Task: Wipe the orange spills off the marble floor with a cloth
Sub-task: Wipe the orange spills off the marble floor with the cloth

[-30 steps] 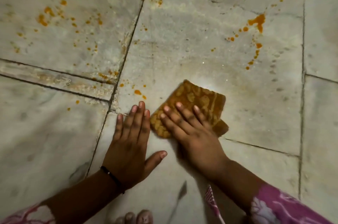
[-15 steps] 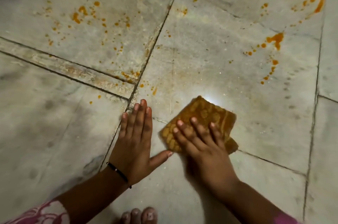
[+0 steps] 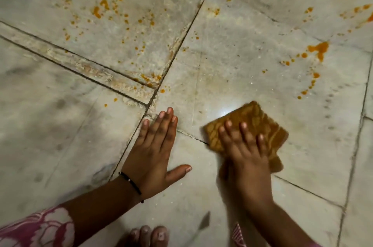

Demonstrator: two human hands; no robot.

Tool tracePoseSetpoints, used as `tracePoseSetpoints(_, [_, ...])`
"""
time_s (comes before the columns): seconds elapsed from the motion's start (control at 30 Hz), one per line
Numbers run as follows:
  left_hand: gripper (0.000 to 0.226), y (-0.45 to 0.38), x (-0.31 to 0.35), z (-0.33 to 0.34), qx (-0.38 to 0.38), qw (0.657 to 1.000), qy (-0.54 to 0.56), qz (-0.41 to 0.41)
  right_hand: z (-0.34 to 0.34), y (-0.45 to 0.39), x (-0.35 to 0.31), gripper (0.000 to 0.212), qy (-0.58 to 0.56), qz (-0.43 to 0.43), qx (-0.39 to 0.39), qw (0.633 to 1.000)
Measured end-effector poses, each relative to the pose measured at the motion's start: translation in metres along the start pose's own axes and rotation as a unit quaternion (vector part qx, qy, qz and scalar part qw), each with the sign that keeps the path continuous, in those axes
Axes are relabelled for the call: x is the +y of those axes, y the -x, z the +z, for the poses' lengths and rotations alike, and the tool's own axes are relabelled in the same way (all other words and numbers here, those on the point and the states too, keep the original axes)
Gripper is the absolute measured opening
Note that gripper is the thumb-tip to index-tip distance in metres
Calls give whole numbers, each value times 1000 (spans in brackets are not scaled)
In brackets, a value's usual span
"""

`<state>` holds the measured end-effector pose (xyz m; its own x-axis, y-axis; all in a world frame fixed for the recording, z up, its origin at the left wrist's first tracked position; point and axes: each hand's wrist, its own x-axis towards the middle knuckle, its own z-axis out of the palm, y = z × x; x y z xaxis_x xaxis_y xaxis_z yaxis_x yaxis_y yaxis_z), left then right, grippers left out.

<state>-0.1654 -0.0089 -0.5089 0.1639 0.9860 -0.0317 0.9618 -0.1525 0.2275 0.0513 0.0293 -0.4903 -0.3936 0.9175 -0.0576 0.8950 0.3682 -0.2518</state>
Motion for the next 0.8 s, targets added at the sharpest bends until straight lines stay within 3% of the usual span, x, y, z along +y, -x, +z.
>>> tracePoseSetpoints(0.1, [99,1,1,1,-13,1000,-6,1,11,0,-30,68,-4,-62,-8,998])
tracePoseSetpoints(0.2, [100,-1,0,0,-23,999,-35,-1,10,-63,-29,65,2,-95,5,995])
tracePoseSetpoints(0.37, [100,-2,1,-1,-31,999,-18,8,-5,-116,15,62,-29,48,55,997])
tracePoseSetpoints(0.57, [89,-35,-4,-3,-8,992,13,124,-23,-13,88,59,53,-145,-18,988])
tracePoseSetpoints(0.67, [85,-62,-9,-6,-48,988,12,150,-39,6,117,56,21,-54,-32,998])
tracePoseSetpoints(0.8, [80,-67,-9,-1,-74,984,-19,159,-28,-47,98,55,-42,132,59,989])
